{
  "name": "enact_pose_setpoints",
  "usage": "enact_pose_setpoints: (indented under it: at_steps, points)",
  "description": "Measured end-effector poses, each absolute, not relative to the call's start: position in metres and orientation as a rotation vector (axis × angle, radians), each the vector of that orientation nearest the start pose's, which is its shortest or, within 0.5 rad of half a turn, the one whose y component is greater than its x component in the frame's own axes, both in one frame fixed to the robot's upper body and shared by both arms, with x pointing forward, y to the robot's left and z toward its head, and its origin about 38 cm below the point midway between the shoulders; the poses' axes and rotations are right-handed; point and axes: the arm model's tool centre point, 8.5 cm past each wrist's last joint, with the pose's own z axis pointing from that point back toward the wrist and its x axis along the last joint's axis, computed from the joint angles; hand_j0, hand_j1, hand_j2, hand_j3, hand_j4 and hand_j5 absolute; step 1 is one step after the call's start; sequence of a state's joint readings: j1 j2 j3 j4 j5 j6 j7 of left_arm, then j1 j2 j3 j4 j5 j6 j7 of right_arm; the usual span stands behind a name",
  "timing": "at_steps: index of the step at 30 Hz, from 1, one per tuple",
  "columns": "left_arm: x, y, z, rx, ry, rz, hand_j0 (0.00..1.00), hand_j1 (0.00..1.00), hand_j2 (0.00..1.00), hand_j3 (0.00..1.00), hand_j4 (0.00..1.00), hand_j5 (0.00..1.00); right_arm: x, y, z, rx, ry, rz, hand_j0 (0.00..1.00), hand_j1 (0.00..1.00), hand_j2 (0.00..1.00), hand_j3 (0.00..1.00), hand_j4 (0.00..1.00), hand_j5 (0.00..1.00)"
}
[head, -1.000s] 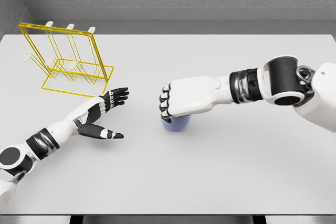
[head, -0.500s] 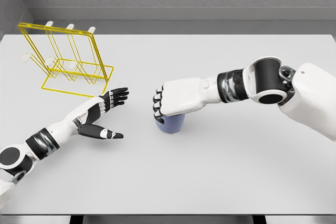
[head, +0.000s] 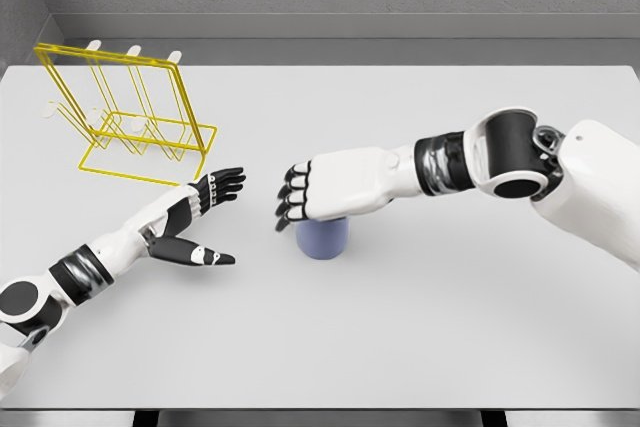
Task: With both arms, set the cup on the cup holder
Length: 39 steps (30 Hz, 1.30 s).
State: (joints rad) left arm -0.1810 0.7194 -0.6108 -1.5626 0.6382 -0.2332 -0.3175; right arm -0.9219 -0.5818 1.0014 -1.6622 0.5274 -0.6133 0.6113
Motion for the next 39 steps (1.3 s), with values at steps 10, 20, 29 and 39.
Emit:
enact_pose_setpoints:
  at_steps: [10,20,29,39]
  points:
    - [0.353,0.27,0.089,-0.493,-1.452,-0.732,1.0,1.0,1.0,1.0,1.0,1.0,0.404,-0.161,0.276,0.417,1.732,-2.708,1.0,1.0,1.0,1.0,1.0,1.0]
    - [0.373,0.24,0.096,-0.538,-1.496,-0.719,1.0,1.0,1.0,1.0,1.0,1.0,0.381,-0.309,0.263,0.42,2.353,-2.802,1.0,1.0,1.0,1.0,1.0,1.0]
    - [0.382,0.208,0.092,-0.591,-1.461,-0.709,1.0,1.0,1.0,1.0,1.0,1.0,0.376,-0.343,0.263,0.383,2.773,-2.577,1.0,1.0,1.0,1.0,1.0,1.0]
    - [0.383,0.183,0.09,-0.635,-1.431,-0.705,1.0,1.0,1.0,1.0,1.0,1.0,0.382,-0.356,0.253,0.41,2.892,-2.529,1.0,1.0,1.0,1.0,1.0,1.0]
